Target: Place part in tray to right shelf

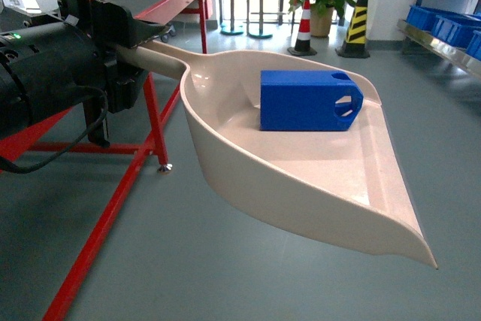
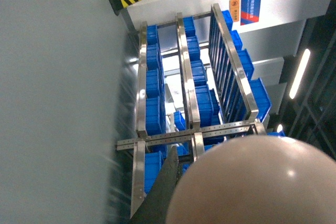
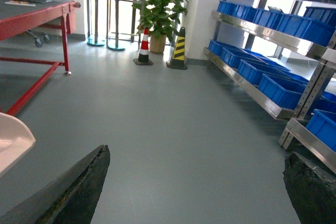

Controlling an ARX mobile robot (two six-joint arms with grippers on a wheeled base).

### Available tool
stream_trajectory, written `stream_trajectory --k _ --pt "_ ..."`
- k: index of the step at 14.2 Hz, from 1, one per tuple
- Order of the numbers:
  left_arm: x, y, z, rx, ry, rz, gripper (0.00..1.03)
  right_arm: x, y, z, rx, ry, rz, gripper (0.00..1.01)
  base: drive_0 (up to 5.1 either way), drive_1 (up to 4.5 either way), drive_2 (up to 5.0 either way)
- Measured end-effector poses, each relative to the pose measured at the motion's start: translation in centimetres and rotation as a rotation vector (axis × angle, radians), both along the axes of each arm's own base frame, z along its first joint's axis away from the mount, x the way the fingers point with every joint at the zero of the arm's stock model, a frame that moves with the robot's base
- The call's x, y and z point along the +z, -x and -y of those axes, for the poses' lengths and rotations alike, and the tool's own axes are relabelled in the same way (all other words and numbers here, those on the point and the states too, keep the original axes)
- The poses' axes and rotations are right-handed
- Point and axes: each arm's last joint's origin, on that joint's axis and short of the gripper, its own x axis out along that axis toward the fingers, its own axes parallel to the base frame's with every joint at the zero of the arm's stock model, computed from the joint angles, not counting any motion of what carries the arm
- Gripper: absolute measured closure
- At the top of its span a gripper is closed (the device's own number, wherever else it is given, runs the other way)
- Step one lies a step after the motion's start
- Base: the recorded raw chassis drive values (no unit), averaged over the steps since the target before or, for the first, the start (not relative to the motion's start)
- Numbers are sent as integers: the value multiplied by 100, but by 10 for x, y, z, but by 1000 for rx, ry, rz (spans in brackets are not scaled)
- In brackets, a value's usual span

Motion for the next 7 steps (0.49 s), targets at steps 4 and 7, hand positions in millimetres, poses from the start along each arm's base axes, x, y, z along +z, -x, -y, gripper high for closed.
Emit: stream_trajectory --k 4,7 --pt "-1 0 0 -1 -2 -7 91 1 1 0 0 -2 8 3 5 412 -403" --pt "0 0 1 -6 -1 -3 91 1 0 0 0 -1 6 3 -1 407 -408"
